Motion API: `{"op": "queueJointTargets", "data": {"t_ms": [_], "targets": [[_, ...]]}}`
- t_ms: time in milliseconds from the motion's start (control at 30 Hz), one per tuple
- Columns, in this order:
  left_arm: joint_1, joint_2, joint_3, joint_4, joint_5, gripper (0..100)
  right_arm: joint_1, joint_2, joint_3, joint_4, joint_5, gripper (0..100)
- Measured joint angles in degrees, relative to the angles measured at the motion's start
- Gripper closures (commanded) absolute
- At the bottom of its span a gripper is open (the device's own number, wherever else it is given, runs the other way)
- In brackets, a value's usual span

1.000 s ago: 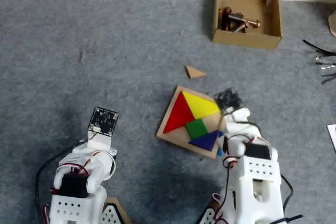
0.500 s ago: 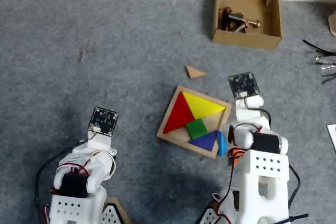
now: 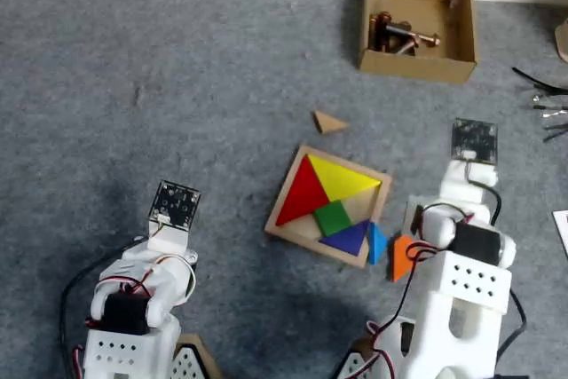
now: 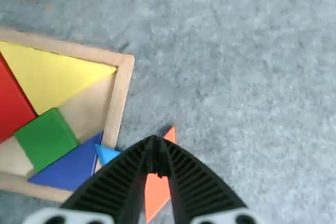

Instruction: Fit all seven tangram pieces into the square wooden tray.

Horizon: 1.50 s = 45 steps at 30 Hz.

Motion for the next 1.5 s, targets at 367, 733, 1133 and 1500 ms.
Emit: {"op": "queueJointTargets", "data": {"t_ms": [367,733,1133,1500], "targets": [[0.0,0.0,0.0,0.0,0.0,99,-6.86,0.0,-8.53,9.49,-0.62,87.5],[0.0,0.0,0.0,0.0,0.0,99,-14.68,9.05,-23.03,21.19,-3.52,87.5],[0.0,0.0,0.0,0.0,0.0,99,-14.77,31.21,-23.47,13.36,-4.04,79.1],[0.0,0.0,0.0,0.0,0.0,99,-10.81,32.09,-19.25,12.22,1.85,79.3]]}}
